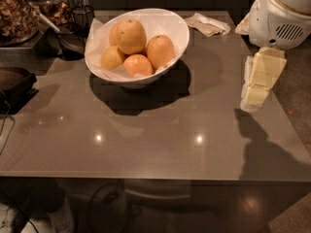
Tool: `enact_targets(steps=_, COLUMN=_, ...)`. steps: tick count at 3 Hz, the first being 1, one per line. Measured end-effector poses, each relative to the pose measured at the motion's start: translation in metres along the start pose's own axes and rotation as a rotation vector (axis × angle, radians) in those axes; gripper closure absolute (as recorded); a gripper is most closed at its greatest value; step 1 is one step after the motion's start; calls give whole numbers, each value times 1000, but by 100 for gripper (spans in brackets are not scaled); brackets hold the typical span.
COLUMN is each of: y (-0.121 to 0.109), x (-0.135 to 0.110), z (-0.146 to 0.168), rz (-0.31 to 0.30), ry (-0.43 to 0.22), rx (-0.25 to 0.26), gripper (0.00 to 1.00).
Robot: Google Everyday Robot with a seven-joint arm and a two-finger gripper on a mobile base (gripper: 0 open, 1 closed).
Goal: Pick orange from white bowl
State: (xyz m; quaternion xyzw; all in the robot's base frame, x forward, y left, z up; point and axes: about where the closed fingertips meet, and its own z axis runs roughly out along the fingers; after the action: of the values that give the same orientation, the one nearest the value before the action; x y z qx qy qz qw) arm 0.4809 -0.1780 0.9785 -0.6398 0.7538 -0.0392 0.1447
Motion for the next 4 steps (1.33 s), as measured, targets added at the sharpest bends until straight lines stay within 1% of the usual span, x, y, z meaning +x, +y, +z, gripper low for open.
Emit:
enact_targets(steps=1, y=-9, x=-7, z=1, rz=37, ry=-48, rx=23, gripper=0)
enact_targets(steps=2, y=-38, x=-30, z=7, rz=99, ry=-166, rx=18, gripper=0)
enact_targets(steps=3, y=-89, x=-55, z=6, rz=202, ry=-214, rx=2, gripper=0)
enact_targets(steps=4, y=-89, x=-55, z=6, rz=202, ry=-214, rx=3, gripper=0)
